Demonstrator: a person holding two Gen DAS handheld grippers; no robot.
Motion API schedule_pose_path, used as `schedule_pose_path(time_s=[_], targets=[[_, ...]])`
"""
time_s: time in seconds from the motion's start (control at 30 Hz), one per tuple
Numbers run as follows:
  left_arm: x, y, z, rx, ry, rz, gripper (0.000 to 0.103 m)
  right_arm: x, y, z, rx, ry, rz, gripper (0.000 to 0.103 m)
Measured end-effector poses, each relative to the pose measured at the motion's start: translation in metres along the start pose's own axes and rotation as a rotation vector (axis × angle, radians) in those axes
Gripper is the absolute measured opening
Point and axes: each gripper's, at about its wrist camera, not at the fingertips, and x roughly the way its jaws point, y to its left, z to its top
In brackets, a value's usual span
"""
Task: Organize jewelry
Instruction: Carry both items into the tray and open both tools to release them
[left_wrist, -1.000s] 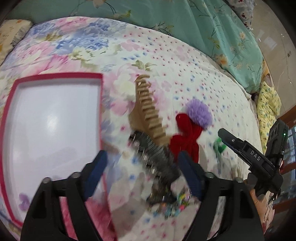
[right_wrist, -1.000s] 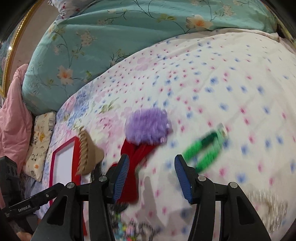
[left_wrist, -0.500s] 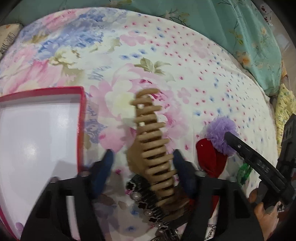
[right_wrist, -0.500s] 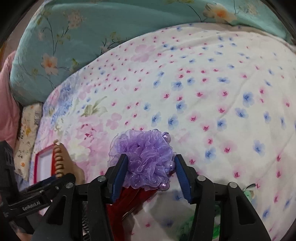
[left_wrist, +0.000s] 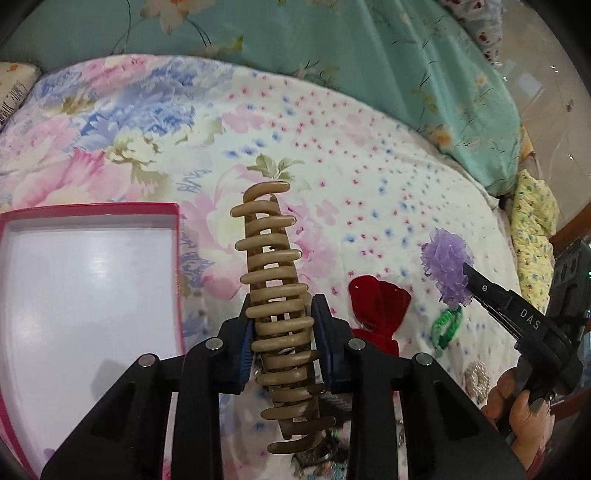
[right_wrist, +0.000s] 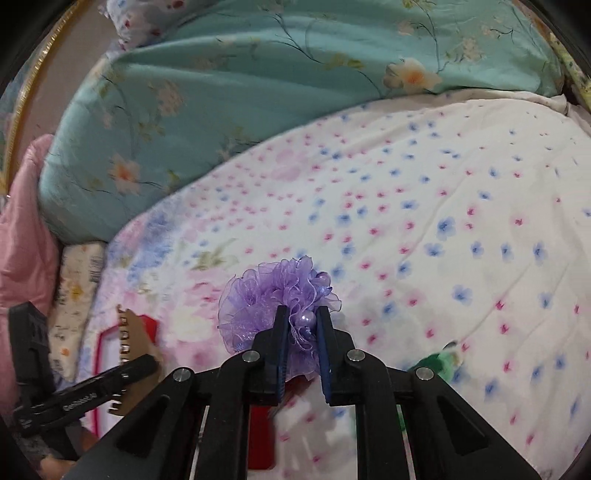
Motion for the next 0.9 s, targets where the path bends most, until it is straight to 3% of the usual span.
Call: schedule_pose_path(time_s=[0.27,0.47,0.67,0.9], targets=[[-0.043,0.040,-0.015,-0.033,-0.034,0.023,0.027,-0.004,0.053,-0.024,-0.056,0.041,0.106,0.014],[-0.069,0.086,-0.023,-0.074,-0.065,0.091,0.027,0.009,0.100,-0.047,-0.106,0.091,0.184,0.014],[-0.077,0.127,-0.024,-0.111,-0.071,0.146,0.027,0.030,0.152,-0.062,-0.163,0.132,0.251,0.014],[-0.071,0.155,-0.015,-0.124,-0.074,0.180,0.027,0.064,0.195,-0.070,-0.205,0.166,0.269,0.014]])
